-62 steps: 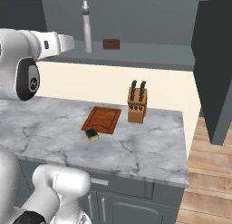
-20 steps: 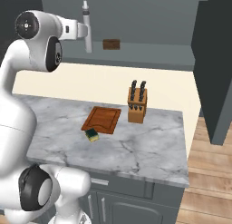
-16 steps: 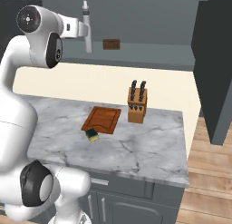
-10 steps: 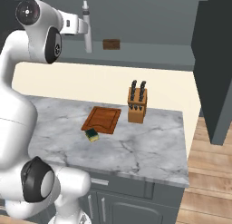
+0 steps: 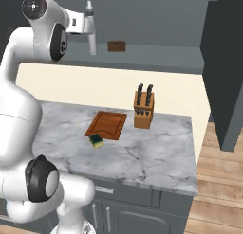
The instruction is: Pick the sponge and spray from the cabinet and place them on the counter.
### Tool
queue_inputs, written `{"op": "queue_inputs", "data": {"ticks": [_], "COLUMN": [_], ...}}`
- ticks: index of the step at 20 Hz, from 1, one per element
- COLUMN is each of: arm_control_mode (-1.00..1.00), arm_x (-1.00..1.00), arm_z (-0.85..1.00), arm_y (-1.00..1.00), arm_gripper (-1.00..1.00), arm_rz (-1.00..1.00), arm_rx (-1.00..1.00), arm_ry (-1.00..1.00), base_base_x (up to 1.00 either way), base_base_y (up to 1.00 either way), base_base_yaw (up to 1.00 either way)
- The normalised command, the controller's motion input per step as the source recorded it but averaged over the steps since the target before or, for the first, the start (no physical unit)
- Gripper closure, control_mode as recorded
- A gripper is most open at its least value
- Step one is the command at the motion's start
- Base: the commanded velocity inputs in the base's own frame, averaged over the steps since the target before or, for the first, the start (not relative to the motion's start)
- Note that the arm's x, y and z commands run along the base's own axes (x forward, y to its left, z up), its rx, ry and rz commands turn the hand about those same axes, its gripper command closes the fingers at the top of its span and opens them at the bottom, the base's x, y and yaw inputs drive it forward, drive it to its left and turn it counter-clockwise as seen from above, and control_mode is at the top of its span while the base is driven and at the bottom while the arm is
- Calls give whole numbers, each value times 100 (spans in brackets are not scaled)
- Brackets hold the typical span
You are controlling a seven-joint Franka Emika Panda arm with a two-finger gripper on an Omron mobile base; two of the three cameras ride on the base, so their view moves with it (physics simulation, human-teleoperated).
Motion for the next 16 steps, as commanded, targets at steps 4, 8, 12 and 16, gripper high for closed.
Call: {"op": "queue_inputs", "data": {"ticks": [4, 8, 12, 16], "arm_control_mode": [-100, -100, -100, -100], "arm_x": [36, 34, 20, 3], "arm_z": [0, 0, -4, -23], "arm_y": [0, 0, 2, 6], "arm_gripper": [-100, -100, -100, -100], "arm_rz": [0, 0, 0, 0], "arm_rx": [0, 0, 0, -1], "arm_ry": [6, 6, 0, 0], "base_base_x": [0, 0, 0, 0], "base_base_y": [0, 0, 0, 0], "base_base_yaw": [0, 0, 0, 0]}}
